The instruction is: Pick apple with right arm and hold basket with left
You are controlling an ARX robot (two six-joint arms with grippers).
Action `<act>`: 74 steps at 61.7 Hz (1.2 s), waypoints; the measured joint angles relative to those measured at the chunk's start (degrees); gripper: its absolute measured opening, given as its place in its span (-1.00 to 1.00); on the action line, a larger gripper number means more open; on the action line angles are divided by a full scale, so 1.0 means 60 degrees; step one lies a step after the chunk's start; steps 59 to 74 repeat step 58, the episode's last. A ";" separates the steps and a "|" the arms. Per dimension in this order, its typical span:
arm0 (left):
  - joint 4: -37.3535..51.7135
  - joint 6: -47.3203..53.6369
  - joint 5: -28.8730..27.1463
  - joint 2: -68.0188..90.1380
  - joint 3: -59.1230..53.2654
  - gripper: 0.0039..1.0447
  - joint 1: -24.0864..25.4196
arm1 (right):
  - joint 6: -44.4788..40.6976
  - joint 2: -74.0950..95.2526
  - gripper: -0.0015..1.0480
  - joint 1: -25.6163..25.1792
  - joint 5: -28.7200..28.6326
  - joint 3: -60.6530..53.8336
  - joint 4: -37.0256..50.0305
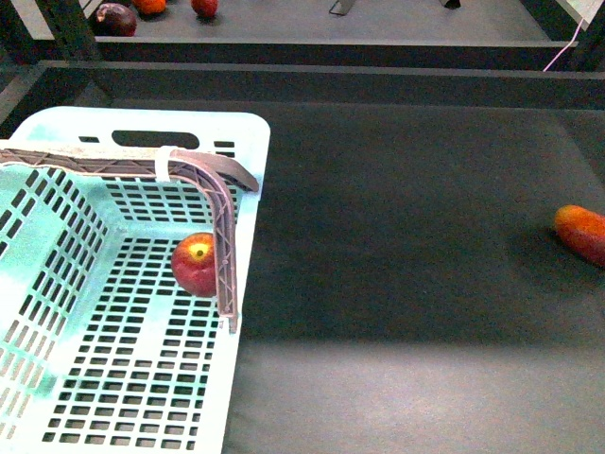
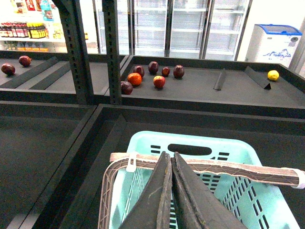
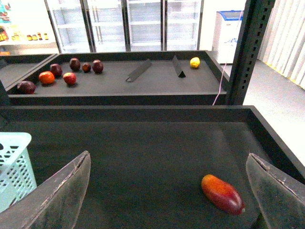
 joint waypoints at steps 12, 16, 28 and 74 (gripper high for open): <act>0.0000 0.0000 0.0000 0.0000 0.0000 -0.94 0.0000 | 0.0000 0.0000 0.83 0.0000 0.0000 0.0000 0.0004; 0.0000 0.0000 0.0000 0.0000 0.0000 -0.94 0.0000 | 0.0000 0.0000 0.83 0.0000 -0.0004 0.0000 0.0000; 0.0000 0.0000 0.0000 0.0000 0.0000 -0.52 0.0000 | 0.0000 0.0000 0.83 0.0000 0.0000 0.0000 0.0000; 0.0000 0.0018 0.0000 0.0000 0.0000 0.86 0.0000 | 0.0000 0.0000 0.83 0.0000 0.0000 0.0000 0.0004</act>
